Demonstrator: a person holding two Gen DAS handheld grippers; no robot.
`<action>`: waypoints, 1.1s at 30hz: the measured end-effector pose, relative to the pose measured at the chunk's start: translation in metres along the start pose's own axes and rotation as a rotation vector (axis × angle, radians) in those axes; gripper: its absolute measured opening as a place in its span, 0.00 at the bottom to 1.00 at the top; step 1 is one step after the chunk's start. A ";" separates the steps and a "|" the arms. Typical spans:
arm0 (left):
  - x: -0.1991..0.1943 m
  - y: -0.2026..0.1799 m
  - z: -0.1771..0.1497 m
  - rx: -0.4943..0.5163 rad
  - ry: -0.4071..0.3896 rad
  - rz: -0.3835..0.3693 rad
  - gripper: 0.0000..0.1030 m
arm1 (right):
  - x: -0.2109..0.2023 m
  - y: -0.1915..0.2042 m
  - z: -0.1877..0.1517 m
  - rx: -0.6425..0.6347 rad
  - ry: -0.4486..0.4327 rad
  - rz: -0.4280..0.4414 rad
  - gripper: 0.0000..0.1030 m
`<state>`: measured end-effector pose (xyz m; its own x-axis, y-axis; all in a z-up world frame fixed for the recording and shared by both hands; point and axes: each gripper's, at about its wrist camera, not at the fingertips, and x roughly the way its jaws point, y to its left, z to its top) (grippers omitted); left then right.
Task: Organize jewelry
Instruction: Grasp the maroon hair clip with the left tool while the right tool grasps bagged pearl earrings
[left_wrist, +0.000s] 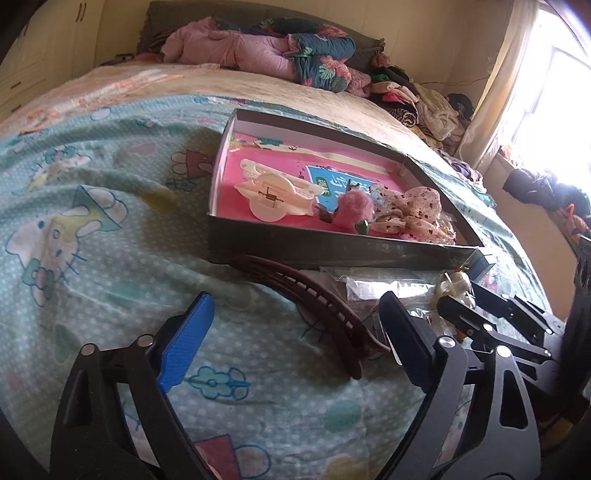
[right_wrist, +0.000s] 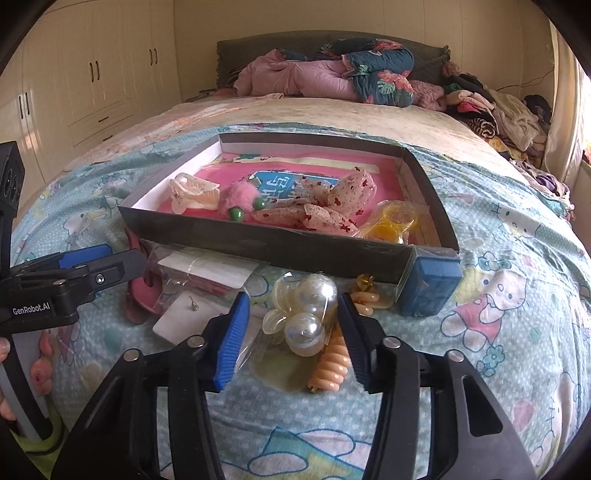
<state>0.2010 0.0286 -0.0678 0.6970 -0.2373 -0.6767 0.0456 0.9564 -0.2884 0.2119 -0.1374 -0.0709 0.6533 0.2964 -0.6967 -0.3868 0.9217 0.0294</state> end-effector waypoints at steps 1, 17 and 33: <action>0.003 0.000 0.001 -0.013 0.008 -0.012 0.74 | 0.001 0.000 0.001 -0.001 -0.001 -0.008 0.35; 0.010 0.026 0.006 -0.147 0.057 -0.085 0.22 | -0.007 0.006 -0.002 -0.030 -0.028 0.031 0.34; -0.032 0.017 -0.003 -0.094 0.007 -0.145 0.04 | -0.025 0.017 -0.005 -0.039 -0.062 0.070 0.34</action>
<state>0.1778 0.0521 -0.0530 0.6833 -0.3728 -0.6278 0.0777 0.8921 -0.4452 0.1858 -0.1303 -0.0565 0.6625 0.3758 -0.6480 -0.4571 0.8881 0.0477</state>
